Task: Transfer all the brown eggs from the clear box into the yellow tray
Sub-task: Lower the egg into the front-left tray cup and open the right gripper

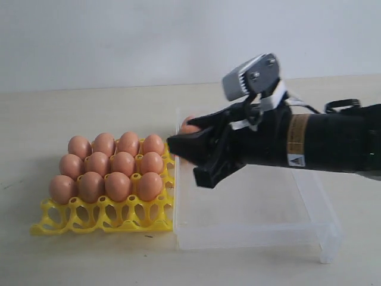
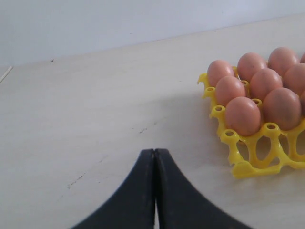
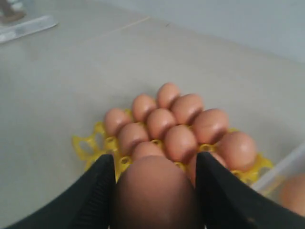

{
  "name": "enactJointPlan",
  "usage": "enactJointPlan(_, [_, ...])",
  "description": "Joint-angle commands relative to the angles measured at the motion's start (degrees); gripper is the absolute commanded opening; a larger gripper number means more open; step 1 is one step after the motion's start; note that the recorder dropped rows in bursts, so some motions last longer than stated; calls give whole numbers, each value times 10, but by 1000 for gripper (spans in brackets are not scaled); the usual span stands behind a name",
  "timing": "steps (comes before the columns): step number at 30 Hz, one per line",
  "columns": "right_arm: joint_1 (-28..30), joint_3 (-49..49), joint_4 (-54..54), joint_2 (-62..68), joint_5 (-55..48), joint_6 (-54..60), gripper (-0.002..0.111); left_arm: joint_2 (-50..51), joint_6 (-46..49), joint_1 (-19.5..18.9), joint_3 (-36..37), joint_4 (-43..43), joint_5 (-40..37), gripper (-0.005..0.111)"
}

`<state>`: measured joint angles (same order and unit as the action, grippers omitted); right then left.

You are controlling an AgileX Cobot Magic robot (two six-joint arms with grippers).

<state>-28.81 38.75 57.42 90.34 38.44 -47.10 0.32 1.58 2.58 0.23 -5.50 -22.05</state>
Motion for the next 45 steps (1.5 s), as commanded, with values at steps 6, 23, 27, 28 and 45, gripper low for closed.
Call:
enactJointPlan(6, [-89, 150, 103, 129, 2, -81, 0, -3, -3, 3, -2, 1, 4, 0])
enactJointPlan(23, [-202, 481, 425, 326, -28, -508, 0, -3, -3, 3, -2, 1, 4, 0])
enactJointPlan(27, [-202, 505, 422, 355, -29, -448, 0, -3, -3, 3, -2, 1, 4, 0])
enactJointPlan(28, [-202, 505, 411, 358, -29, -417, 0, -3, -3, 3, -2, 1, 4, 0])
enactJointPlan(45, [-202, 539, 328, 426, -37, -249, 0, -3, -3, 3, -2, 1, 4, 0])
